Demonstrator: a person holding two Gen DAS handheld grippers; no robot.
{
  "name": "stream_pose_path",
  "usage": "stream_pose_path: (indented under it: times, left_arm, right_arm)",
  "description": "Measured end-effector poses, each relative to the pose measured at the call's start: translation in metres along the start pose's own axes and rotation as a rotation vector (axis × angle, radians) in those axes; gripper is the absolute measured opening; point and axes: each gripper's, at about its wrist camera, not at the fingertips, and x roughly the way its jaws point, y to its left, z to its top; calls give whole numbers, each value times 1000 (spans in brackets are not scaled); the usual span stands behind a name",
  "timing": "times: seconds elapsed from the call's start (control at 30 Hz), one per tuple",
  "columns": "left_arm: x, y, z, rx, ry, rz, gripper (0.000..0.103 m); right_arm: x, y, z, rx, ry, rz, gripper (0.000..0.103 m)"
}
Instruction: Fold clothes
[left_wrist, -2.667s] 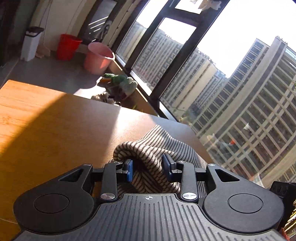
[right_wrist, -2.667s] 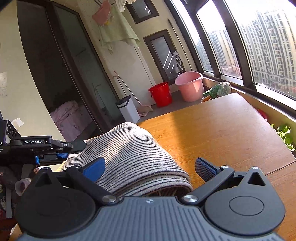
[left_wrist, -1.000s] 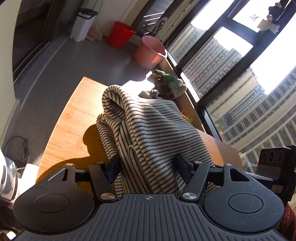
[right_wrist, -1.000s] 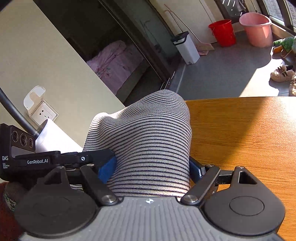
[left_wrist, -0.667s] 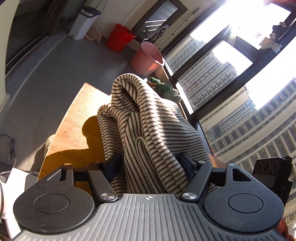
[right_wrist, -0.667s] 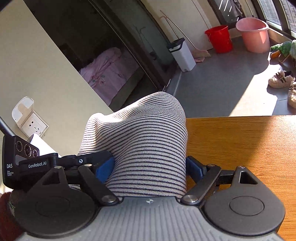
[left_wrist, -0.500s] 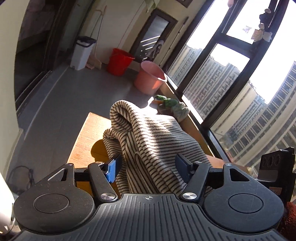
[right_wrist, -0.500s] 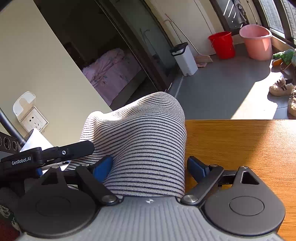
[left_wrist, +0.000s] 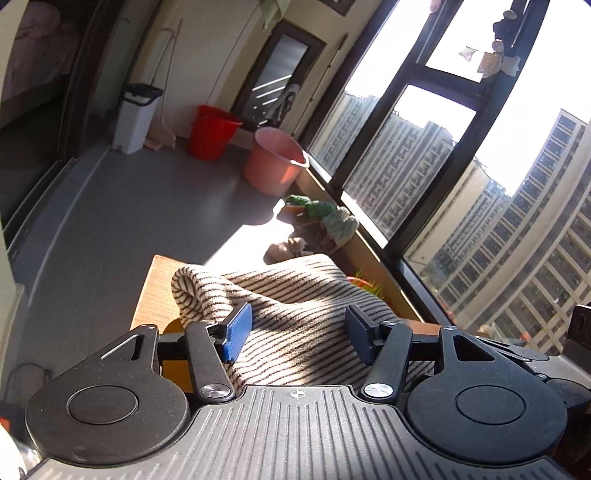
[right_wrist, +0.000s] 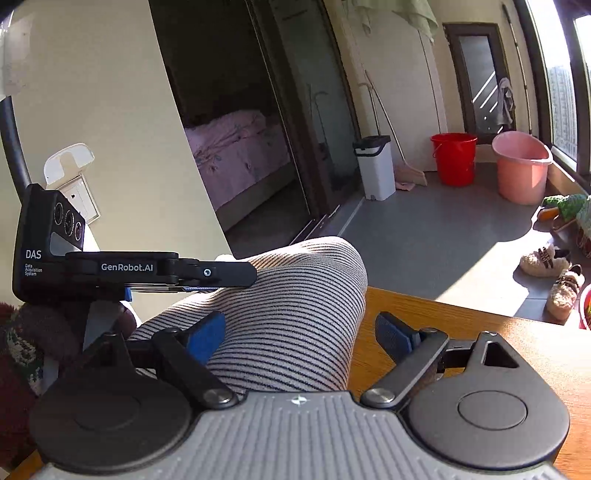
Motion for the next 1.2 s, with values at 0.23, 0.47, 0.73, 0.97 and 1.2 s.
stream_pose_path:
  times: [0.23, 0.47, 0.73, 0.97, 1.2]
  left_arm:
    - [-2, 15, 3, -88, -12, -27, 62]
    - [-76, -38, -37, 39, -73, -77, 75]
    - [-71, -48, -73, 124, -61, 45, 65]
    - [-109, -70, -103, 65, -159, 172, 89]
    - [-124, -105, -160, 96, -84, 347, 101]
  right_arm:
    - [10, 52, -20, -215, 83, 1, 76]
    - [-9, 58, -27, -215, 52, -28, 81]
    - [-18, 40, -49, -158, 129, -108, 92]
    - [-65, 24, -65, 62, 23, -94, 103]
    - [-101, 29, -94, 139, 28, -146, 103]
